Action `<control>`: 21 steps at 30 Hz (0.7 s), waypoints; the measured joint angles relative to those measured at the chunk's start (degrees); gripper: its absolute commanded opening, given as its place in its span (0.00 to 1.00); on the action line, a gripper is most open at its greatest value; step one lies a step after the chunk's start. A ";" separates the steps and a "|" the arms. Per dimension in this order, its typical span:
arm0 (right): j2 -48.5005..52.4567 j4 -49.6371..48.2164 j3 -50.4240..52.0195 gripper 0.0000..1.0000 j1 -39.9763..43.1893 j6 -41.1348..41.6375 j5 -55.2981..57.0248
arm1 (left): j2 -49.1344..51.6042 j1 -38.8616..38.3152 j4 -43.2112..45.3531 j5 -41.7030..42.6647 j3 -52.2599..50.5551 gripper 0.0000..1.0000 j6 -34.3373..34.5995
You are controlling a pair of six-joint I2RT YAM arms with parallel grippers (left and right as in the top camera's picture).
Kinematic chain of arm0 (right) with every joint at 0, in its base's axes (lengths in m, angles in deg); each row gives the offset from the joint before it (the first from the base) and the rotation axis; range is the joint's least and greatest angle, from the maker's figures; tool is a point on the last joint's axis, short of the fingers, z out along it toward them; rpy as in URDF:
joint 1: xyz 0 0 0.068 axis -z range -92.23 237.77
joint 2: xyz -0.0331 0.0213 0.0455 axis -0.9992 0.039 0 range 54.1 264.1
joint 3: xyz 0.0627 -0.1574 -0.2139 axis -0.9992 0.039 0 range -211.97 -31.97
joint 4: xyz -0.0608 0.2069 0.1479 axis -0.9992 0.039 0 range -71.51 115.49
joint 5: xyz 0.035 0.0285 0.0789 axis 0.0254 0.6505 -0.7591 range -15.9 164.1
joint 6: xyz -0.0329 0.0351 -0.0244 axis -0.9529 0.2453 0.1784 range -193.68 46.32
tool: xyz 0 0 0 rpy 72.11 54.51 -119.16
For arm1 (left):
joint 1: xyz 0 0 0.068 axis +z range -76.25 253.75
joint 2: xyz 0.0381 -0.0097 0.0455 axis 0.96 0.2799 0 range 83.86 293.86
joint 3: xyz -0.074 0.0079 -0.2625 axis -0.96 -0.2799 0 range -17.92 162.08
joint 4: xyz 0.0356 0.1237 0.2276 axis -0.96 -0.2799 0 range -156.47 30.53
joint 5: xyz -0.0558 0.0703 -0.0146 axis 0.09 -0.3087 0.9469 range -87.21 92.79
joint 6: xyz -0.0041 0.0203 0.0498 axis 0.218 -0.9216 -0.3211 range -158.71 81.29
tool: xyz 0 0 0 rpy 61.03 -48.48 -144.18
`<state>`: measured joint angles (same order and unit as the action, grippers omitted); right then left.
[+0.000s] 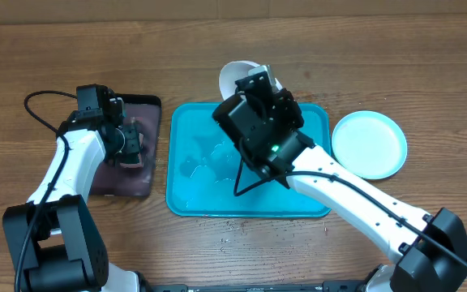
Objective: Clean dirty plates on tray and stack at the side
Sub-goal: 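Lift the white plate with the right gripper and carry it right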
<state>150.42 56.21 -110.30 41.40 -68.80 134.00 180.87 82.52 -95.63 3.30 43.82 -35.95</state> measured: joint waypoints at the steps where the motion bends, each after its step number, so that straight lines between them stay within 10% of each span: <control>1: 0.00 -0.15 0.00 0.04 -0.31 -0.24 1.07 | 0.00 -0.02 0.00 -0.13 0.00 0.56 -0.04; 21: 0.00 -2.54 0.00 0.04 -3.17 -1.09 12.72 | 0.00 0.00 0.00 -0.37 0.00 0.75 0.24</control>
<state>150.42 53.67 -110.30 38.23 -69.89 146.72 180.87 82.52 -95.63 2.93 43.82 -35.70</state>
